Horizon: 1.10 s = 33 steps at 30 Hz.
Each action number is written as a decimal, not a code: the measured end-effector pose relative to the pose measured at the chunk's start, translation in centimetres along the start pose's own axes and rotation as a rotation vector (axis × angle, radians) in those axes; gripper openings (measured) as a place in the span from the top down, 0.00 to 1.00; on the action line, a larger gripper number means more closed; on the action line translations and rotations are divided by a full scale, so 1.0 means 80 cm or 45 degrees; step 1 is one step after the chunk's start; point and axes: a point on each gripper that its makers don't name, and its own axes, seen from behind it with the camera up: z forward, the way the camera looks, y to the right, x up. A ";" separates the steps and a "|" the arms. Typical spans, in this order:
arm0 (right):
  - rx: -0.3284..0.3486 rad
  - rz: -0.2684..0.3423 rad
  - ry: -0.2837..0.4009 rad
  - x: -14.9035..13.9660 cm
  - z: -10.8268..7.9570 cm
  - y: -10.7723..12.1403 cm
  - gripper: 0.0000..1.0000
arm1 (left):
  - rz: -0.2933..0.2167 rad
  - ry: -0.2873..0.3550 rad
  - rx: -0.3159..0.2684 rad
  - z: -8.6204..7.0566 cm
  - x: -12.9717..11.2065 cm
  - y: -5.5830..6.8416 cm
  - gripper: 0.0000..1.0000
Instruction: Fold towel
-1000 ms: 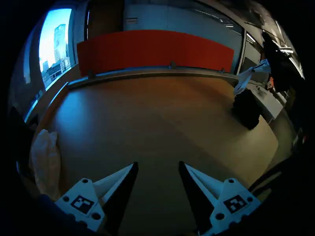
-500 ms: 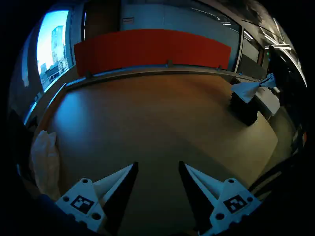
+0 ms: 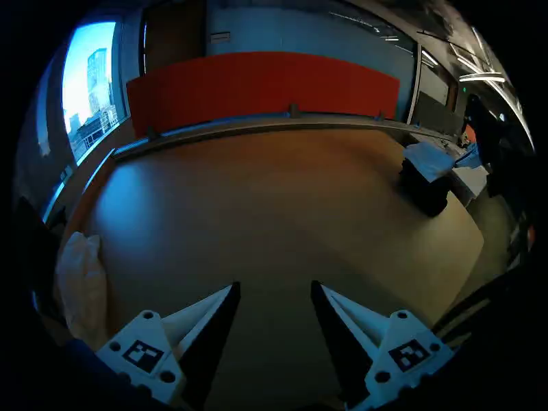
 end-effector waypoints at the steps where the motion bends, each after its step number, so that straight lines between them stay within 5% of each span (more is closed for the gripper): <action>1: 0.000 0.003 -0.004 -0.002 0.000 0.000 0.97 | 0.000 0.000 0.000 0.000 0.000 0.000 0.25; 17: -0.004 0.051 -0.073 -0.045 0.009 0.000 0.97 | 0.001 -0.014 0.008 0.001 -0.004 -0.002 0.25; 27: -0.020 0.052 -0.066 -0.041 0.013 -0.002 0.95 | 0.006 -0.017 0.002 0.004 -0.004 -0.001 0.25; 33: -0.042 0.053 -0.068 -0.041 0.009 0.000 0.83 | 0.001 -0.015 0.000 0.004 -0.005 -0.001 0.25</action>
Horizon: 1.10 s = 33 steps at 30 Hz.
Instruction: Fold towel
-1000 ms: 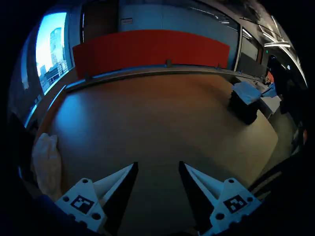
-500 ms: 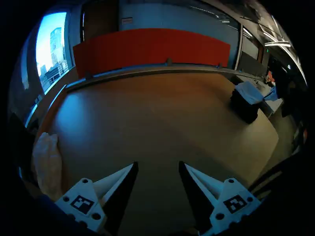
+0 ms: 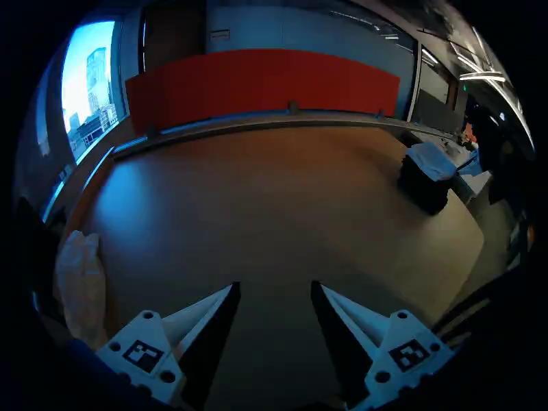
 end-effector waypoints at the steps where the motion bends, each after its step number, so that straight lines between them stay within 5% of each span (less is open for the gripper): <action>1: -0.005 0.000 0.001 0.000 -0.001 0.000 0.79 | -0.002 0.000 0.000 0.000 0.000 0.000 0.25; 7: -0.017 0.020 0.025 0.004 -0.007 -0.002 0.29 | -0.008 0.005 -0.001 -0.001 -0.001 -0.002 0.25; 11: -0.025 0.042 0.055 0.013 -0.011 -0.005 0.06 | -0.009 0.009 -0.002 -0.003 -0.002 -0.003 0.25; 20: -0.045 0.093 0.122 0.037 -0.017 -0.013 0.04 | -0.017 0.030 0.004 -0.007 0.002 -0.009 0.25; 33: -0.063 0.334 0.277 0.080 -0.031 -0.027 0.03 | -0.041 0.070 0.044 -0.010 0.013 -0.019 0.25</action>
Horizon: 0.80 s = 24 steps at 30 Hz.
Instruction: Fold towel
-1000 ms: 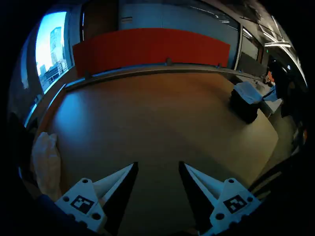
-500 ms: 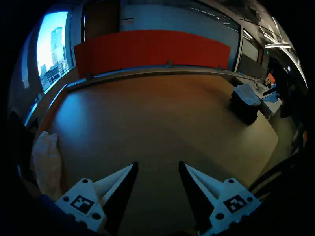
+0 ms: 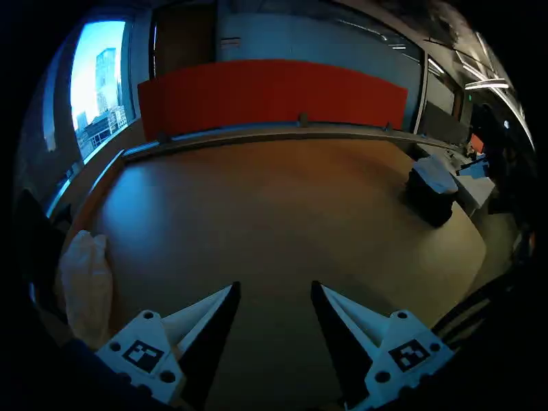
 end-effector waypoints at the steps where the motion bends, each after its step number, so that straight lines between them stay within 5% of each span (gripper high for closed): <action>1: -0.004 0.023 0.010 0.003 0.000 -0.001 0.04 | -0.002 0.002 0.002 0.000 0.001 0.000 0.25; 8: -0.013 0.159 0.059 0.012 0.000 -0.012 0.04 | -0.003 0.021 0.022 0.002 0.007 -0.002 0.25; 24: -0.083 0.199 0.314 0.068 -0.012 -0.016 0.04 | 0.001 0.120 0.060 0.007 0.041 -0.021 0.25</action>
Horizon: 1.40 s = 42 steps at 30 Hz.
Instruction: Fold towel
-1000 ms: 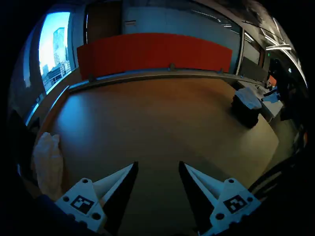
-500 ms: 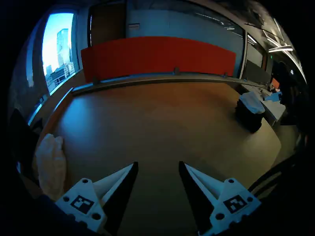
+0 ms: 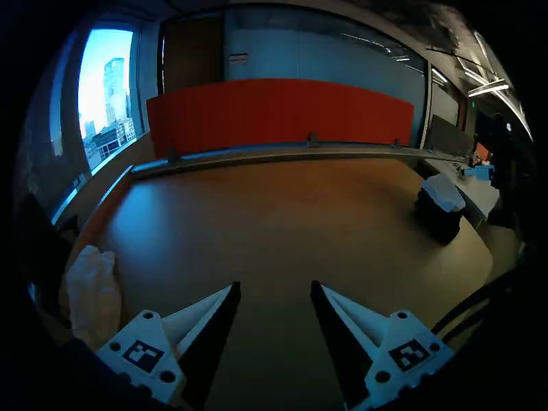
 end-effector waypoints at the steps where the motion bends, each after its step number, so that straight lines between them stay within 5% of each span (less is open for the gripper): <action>1: -0.001 0.002 0.019 0.004 -0.001 -0.002 0.04 | 0.006 0.005 0.005 0.001 0.003 -0.001 0.25; 14: -0.037 0.005 0.312 0.056 -0.021 -0.018 0.04 | 0.012 0.099 0.034 0.010 0.031 -0.011 0.25; 27: -0.032 0.046 0.391 0.075 -0.028 -0.026 0.04 | 0.020 0.195 0.064 0.022 0.062 -0.025 0.25; 42: 0.015 0.068 0.482 0.113 -0.038 -0.067 0.03 | 0.005 0.425 0.152 0.033 0.155 -0.075 0.25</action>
